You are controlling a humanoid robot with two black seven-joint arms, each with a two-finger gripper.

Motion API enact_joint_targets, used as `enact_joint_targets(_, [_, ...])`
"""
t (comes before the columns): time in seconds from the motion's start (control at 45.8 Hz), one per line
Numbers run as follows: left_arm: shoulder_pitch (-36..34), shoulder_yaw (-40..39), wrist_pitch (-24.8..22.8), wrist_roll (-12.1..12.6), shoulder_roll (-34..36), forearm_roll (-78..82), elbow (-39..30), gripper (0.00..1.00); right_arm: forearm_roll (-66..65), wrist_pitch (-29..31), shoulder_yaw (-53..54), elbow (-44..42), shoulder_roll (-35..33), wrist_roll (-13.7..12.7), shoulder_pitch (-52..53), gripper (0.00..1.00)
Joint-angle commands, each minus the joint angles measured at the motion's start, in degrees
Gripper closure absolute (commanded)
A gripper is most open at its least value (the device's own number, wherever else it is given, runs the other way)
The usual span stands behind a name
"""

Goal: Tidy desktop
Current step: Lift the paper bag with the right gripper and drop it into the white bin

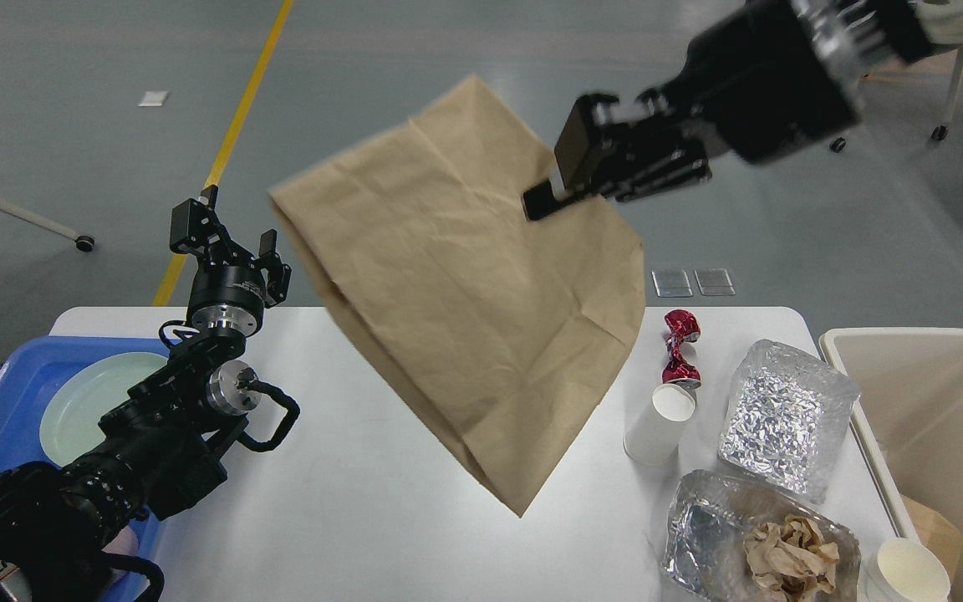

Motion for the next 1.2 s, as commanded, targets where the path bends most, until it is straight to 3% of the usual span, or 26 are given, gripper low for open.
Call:
enact_joint_targets(0.0, [0.0,0.0,0.0,0.0,0.0,0.0,0.0,0.00,1.7,5.7,4.5,-0.4,-3.4,-0.2,8.3,1.00])
enact_joint_targets(0.24, [0.0,0.0,0.0,0.0,0.0,0.0,-0.1,0.00,2.1,7.6,4.5,-1.7,-3.5,-1.0,13.5,1.00])
enact_joint_targets(0.372, [0.0,0.0,0.0,0.0,0.0,0.0,-0.1,0.00,-3.7,5.9,-2.0,-4.7,-2.3,-1.5,11.2,1.00])
enact_joint_targets(0.809, [0.0,0.0,0.0,0.0,0.0,0.0,-0.1,0.00,-25.3,-10.3,-22.6,-33.4,-0.5,-1.5,-27.1,1.00])
enact_joint_targets(1.18, [0.0,0.0,0.0,0.0,0.0,0.0,0.0,0.00,-26.9,-22.4,-41.0,-43.8,3.6,-1.6,-45.9,1.00])
